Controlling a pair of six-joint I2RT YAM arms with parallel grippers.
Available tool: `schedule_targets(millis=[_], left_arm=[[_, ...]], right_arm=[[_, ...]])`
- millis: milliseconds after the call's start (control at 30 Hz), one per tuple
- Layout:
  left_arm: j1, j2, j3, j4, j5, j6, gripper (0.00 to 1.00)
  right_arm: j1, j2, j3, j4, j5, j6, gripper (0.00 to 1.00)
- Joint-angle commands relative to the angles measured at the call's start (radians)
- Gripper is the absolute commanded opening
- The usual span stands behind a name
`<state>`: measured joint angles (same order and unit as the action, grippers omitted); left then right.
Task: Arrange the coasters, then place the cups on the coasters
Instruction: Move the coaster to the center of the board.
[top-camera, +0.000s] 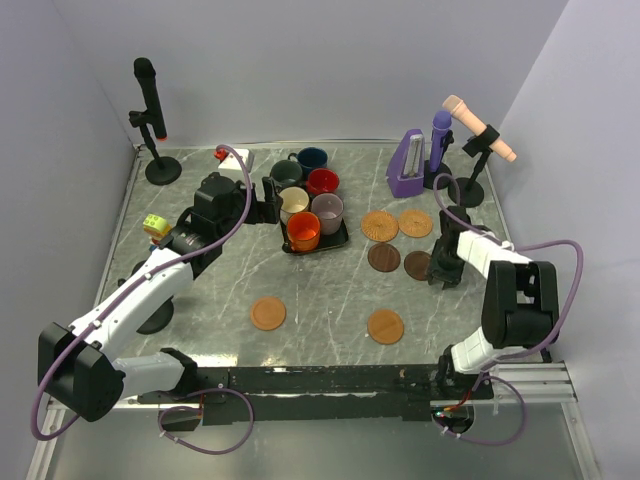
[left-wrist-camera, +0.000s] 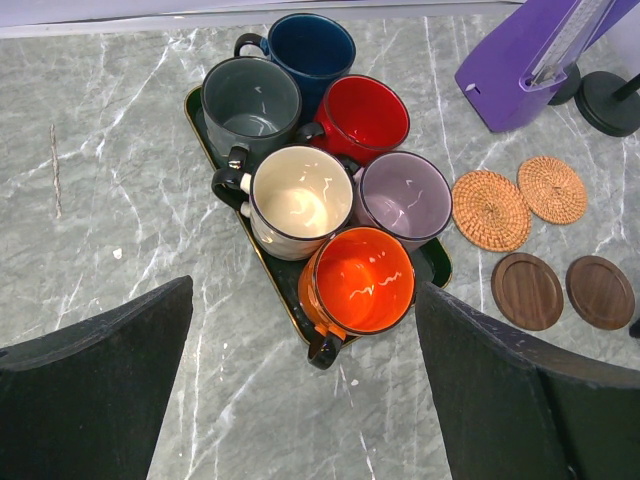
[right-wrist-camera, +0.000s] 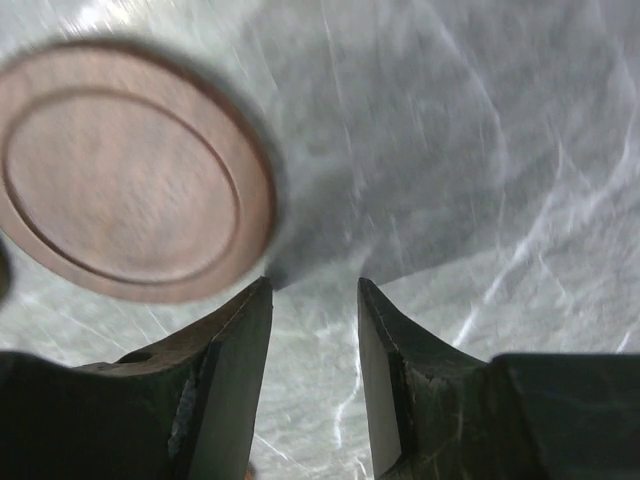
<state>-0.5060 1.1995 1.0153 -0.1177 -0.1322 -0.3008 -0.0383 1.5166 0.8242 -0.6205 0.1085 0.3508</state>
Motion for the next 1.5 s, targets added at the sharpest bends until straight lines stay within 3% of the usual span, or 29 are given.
schedule_targets(millis=[0, 1467], left_arm=[[-0.006, -0.018, 0.012, 0.023, 0.005, -0.001, 0.97], [-0.006, -0.011, 0.014, 0.018, -0.007, 0.006, 0.96]], right_arm=[[-0.003, 0.048, 0.07, 0.011, -0.006, 0.002, 0.46], [-0.003, 0.189, 0.204, 0.024, -0.024, 0.028, 0.46]])
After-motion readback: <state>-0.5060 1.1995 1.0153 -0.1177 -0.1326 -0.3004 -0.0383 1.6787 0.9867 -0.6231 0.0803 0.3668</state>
